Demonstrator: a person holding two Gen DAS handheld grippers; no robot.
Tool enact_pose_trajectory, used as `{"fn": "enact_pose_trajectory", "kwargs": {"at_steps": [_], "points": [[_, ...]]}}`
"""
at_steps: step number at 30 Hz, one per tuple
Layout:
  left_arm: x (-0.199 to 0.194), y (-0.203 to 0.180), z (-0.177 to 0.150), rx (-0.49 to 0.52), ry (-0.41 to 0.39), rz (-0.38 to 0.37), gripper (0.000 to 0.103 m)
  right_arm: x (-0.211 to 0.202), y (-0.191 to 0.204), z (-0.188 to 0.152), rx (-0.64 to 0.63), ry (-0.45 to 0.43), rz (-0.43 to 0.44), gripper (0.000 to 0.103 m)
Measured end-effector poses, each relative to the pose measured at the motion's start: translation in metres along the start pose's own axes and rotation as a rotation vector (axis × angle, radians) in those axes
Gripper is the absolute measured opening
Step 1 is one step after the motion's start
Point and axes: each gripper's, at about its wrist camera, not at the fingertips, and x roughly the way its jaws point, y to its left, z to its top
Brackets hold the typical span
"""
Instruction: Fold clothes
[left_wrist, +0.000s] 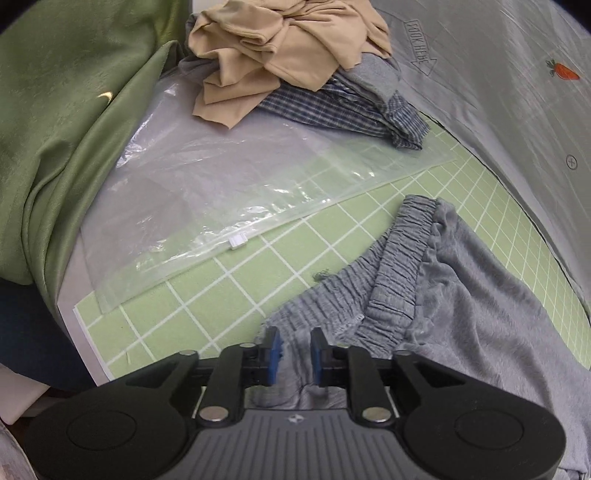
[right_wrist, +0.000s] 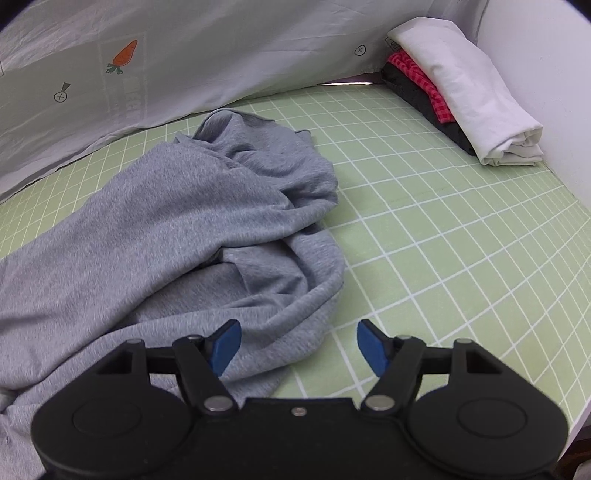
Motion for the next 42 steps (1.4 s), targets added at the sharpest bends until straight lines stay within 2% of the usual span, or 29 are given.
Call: {"fn": "enact_pose_trajectory", "kwargs": {"at_steps": [3, 5, 8, 12, 17, 18, 19, 20, 22, 24, 27, 35, 39, 41, 42], "points": [[-0.005, -0.023, -0.004, 0.023, -0.032, -0.027, 0.05, 0.003, -0.008, 0.007, 0.035, -0.01, -0.006, 0.07], [-0.003, -0.041, -0.007, 0.042, -0.027, -0.053, 0.069, 0.007, -0.014, 0.012, 0.047, -0.012, -0.015, 0.07], [0.006, -0.07, -0.014, 0.103, 0.005, -0.07, 0.071, 0.014, -0.021, 0.019, 0.058, -0.01, -0.02, 0.071], [0.019, -0.104, -0.022, 0.165, 0.047, -0.082, 0.074, 0.03, -0.026, 0.032, 0.063, -0.004, -0.003, 0.078], [0.039, -0.138, -0.025, 0.228, 0.084, -0.06, 0.074, 0.059, -0.022, 0.044, 0.054, 0.025, 0.032, 0.078], [0.043, -0.141, -0.024, 0.231, 0.094, -0.048, 0.074, 0.065, -0.02, 0.045, 0.052, 0.031, 0.036, 0.075], [0.046, -0.144, -0.024, 0.231, 0.104, -0.04, 0.074, 0.071, -0.018, 0.047, 0.05, 0.04, 0.039, 0.072], [0.049, -0.146, -0.024, 0.23, 0.114, -0.034, 0.074, 0.077, -0.017, 0.048, 0.048, 0.056, 0.041, 0.06], [0.053, -0.148, -0.025, 0.231, 0.127, -0.029, 0.074, 0.079, -0.014, 0.048, 0.025, 0.054, 0.032, 0.044], [0.06, -0.148, -0.027, 0.23, 0.14, -0.013, 0.074, 0.077, -0.012, 0.047, -0.034, 0.047, 0.043, 0.004], [0.07, -0.146, -0.031, 0.228, 0.16, 0.023, 0.074, 0.065, -0.019, 0.043, -0.074, 0.01, -0.003, 0.004], [0.079, -0.138, -0.035, 0.242, 0.165, 0.038, 0.074, -0.001, -0.091, 0.04, 0.127, -0.133, -0.17, 0.003], [0.08, -0.14, -0.031, 0.254, 0.176, 0.033, 0.074, -0.001, -0.103, 0.035, 0.134, -0.04, -0.186, 0.005], [0.078, -0.14, -0.026, 0.237, 0.185, 0.007, 0.074, 0.008, -0.101, 0.028, 0.13, 0.002, -0.216, 0.015], [0.076, -0.14, -0.023, 0.233, 0.176, 0.001, 0.074, 0.008, -0.099, 0.025, 0.138, -0.004, -0.217, 0.02]]}}
